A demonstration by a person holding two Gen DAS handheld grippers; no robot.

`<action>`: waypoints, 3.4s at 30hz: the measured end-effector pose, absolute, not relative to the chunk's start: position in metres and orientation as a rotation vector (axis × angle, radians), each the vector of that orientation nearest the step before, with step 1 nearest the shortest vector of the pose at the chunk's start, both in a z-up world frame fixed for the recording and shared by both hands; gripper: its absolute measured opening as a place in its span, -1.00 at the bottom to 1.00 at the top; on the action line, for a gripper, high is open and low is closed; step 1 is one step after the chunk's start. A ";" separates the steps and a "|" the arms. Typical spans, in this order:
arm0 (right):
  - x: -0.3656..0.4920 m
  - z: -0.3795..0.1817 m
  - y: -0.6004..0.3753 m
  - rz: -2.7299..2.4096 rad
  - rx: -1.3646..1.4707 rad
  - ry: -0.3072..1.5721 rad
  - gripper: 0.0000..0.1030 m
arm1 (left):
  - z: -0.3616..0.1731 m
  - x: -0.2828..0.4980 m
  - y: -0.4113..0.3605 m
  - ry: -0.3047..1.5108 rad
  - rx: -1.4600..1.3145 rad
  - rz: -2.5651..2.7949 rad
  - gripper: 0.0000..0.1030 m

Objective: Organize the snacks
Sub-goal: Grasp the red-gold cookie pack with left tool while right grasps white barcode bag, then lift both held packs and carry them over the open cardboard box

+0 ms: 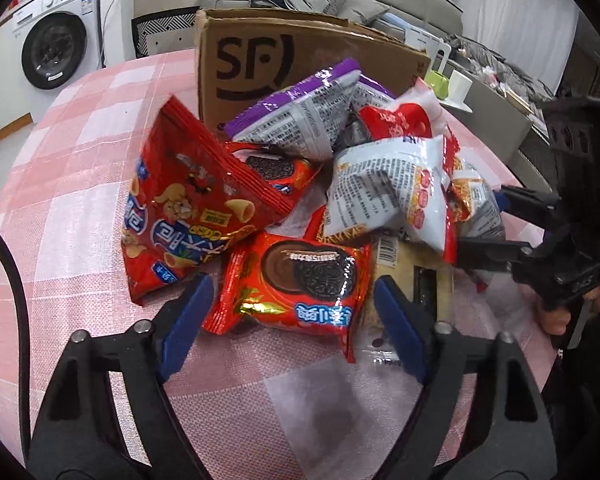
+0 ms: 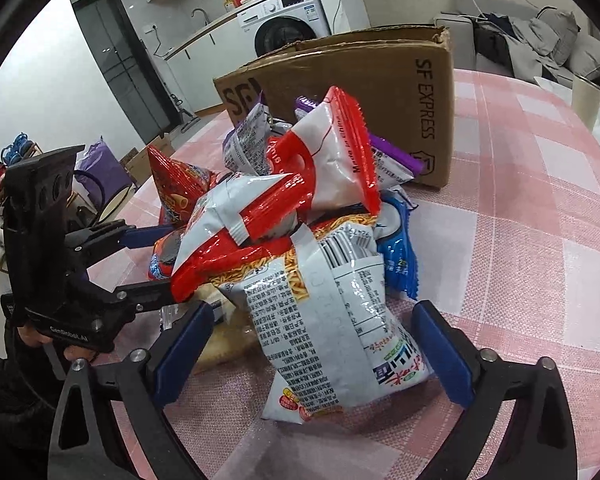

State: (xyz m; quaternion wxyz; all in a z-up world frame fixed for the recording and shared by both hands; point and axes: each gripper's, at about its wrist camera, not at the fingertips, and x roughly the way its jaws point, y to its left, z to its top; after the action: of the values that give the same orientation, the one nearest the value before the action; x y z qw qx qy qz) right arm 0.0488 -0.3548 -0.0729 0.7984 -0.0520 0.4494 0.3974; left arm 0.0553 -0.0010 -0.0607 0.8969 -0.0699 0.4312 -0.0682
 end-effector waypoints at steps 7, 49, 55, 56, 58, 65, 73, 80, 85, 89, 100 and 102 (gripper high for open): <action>0.047 -0.072 -0.360 0.853 -0.091 0.957 0.49 | -0.061 0.054 -0.001 0.884 -0.156 -0.180 0.10; 0.022 -0.024 -0.404 0.867 0.106 0.727 0.02 | 0.030 0.002 -0.005 0.620 -0.205 -0.201 -0.10; 0.025 -0.014 -0.404 0.839 0.121 0.710 0.02 | 0.044 0.002 -0.002 0.581 -0.207 -0.170 -0.10; 0.026 -0.012 -0.403 0.834 0.117 0.710 0.02 | 0.045 0.003 -0.003 0.577 -0.203 -0.166 -0.10; 0.027 -0.009 -0.402 0.825 0.114 0.702 0.02 | 0.051 0.005 -0.003 0.568 -0.200 -0.155 -0.10; 0.035 0.013 -0.399 0.811 0.135 0.670 0.02 | 0.065 0.021 -0.003 0.543 -0.196 -0.132 -0.10; 0.045 0.032 -0.390 0.792 0.169 0.641 0.02 | 0.079 0.042 -0.001 0.519 -0.194 -0.106 -0.10; 0.061 0.037 -0.380 0.780 0.203 0.638 0.02 | 0.088 0.065 0.001 0.508 -0.200 -0.089 -0.10; 0.073 0.039 -0.371 0.774 0.226 0.639 0.02 | 0.088 0.083 0.001 0.513 -0.191 -0.084 -0.10; 0.081 0.041 -0.364 0.771 0.227 0.640 0.03 | 0.085 0.100 0.003 0.521 -0.195 -0.082 -0.10; 0.113 0.043 -0.352 0.767 0.250 0.646 0.03 | 0.082 0.144 0.007 0.529 -0.187 -0.076 -0.10; 0.119 0.042 -0.348 0.761 0.257 0.649 0.03 | 0.081 0.152 0.007 0.529 -0.181 -0.072 -0.10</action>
State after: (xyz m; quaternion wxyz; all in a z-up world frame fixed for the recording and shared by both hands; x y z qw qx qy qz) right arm 0.1192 -0.3478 0.0423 0.8695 0.1231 0.3103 0.3639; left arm 0.1516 0.0069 0.0807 0.9605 -0.0894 0.2610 -0.0357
